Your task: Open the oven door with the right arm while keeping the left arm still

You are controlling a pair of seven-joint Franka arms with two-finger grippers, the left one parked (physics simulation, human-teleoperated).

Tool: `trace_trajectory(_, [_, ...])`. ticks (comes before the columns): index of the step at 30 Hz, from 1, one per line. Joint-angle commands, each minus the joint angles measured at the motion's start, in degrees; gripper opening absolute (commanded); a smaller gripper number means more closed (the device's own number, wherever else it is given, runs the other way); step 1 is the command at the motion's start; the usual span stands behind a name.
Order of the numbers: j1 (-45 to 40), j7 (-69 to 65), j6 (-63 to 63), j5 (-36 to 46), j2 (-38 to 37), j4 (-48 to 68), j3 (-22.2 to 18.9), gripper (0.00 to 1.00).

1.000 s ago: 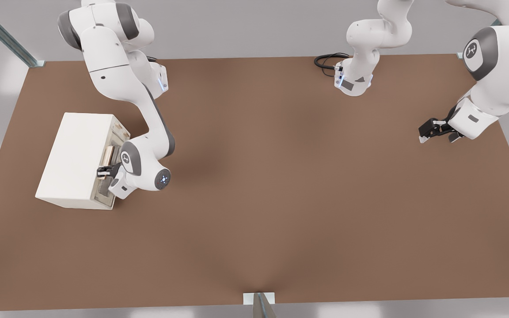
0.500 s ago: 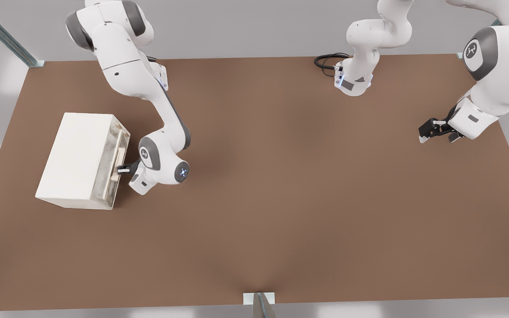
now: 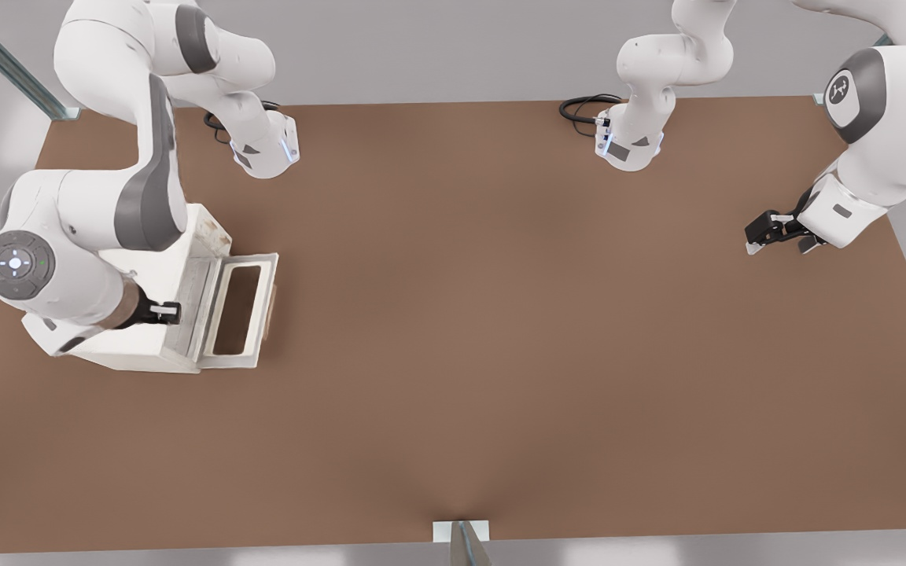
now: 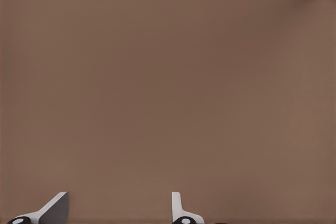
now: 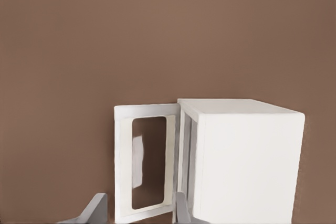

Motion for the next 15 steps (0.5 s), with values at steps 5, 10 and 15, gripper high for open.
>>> trace_trajectory(5, [-4.7,-32.1,0.34,7.45,-3.97,0.64,-0.06,1.0])
trace_trajectory(10, [-4.61,-32.19,0.96,6.93,-11.8,-7.62,0.56,1.0])
trace_trajectory(15, [-4.52,-32.1,1.31,6.84,-11.36,-7.53,0.47,1.0])
